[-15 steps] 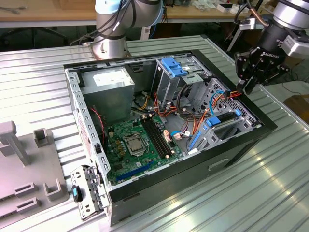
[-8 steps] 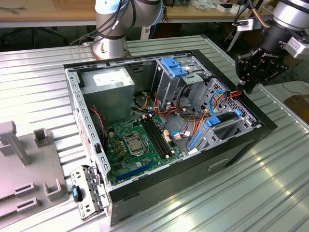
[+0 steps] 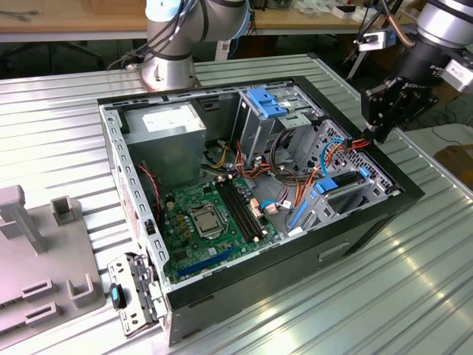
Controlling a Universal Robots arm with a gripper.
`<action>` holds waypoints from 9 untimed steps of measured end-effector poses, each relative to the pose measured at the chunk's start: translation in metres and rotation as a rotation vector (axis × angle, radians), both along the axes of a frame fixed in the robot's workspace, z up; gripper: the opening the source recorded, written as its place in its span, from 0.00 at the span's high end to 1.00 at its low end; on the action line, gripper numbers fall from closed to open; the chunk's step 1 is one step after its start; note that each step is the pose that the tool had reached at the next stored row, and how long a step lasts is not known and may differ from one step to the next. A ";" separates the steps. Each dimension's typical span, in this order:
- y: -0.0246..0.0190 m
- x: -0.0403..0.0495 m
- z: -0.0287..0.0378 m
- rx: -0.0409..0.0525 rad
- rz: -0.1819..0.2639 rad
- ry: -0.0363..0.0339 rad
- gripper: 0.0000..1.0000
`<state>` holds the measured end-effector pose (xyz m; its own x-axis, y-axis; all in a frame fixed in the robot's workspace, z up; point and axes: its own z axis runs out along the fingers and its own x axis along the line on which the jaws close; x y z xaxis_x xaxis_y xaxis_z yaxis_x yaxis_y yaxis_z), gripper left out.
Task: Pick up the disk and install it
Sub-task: 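Insert the first disk wire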
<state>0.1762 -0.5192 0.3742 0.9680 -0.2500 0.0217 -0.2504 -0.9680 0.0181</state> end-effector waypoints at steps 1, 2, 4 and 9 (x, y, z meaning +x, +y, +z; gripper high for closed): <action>0.0017 0.0000 -0.0005 0.0001 0.017 -0.0016 0.70; 0.0037 0.0000 -0.0008 0.0000 0.021 -0.0024 0.70; 0.0056 0.0001 -0.0022 0.0001 0.023 -0.0030 0.70; 0.0056 0.0006 -0.0038 -0.0002 0.022 -0.0132 0.70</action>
